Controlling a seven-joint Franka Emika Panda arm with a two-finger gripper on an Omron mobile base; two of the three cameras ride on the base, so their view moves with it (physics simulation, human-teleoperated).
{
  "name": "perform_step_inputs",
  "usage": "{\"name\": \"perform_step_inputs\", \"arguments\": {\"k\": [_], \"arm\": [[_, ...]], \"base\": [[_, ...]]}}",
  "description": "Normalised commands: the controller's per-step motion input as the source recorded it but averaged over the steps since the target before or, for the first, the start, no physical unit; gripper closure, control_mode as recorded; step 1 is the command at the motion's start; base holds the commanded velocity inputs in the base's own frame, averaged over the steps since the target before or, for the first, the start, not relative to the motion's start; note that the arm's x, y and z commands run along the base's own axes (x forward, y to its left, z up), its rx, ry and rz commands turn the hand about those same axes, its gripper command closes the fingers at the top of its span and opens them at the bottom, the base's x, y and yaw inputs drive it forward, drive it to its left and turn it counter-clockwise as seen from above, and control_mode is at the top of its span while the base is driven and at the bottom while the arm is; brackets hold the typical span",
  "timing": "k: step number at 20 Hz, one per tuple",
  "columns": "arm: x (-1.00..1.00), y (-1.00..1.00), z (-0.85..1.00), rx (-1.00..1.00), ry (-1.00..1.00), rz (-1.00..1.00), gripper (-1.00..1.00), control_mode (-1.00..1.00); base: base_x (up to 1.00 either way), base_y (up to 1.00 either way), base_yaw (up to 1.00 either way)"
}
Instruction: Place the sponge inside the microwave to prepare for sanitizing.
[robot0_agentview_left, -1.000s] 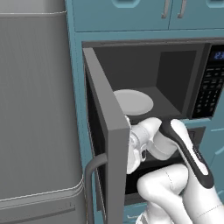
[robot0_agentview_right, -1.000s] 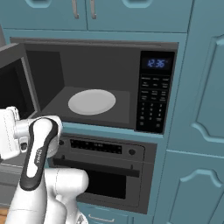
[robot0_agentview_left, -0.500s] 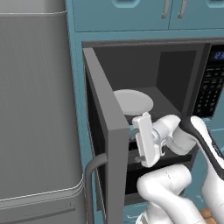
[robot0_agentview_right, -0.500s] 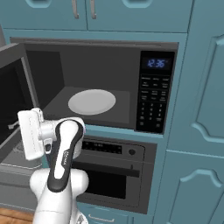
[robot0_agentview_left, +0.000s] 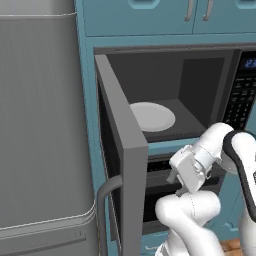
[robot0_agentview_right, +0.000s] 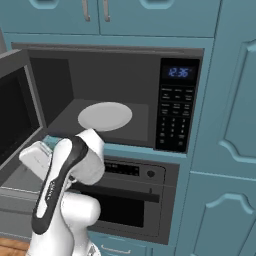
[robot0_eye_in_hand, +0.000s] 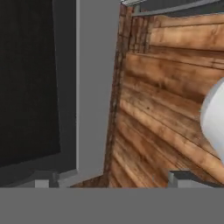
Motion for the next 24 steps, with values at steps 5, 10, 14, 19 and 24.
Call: {"name": "perform_step_inputs", "arguments": {"k": [5, 10, 14, 19, 24], "arm": [[-0.53, -0.12, -0.46, -0.74, -0.62, 0.0, -1.0, -1.0], [0.04, -0.76, 0.0, -0.33, -0.46, -0.02, -1.0, -1.0], [0.06, -0.82, 0.03, -0.2, -0.15, -0.16, -1.0, -1.0], [0.09, -0.43, 0.05, -0.07, 0.0, -0.43, -1.0, -1.0], [0.13, -0.23, -0.01, 0.0, 0.0, -0.57, -1.0, -1.0]], "base": [[0.0, 0.0, 0.0], [0.0, 0.0, 0.0], [0.0, 0.0, 0.0], [0.0, 0.0, 0.0], [0.0, 0.0, 0.0]]}}
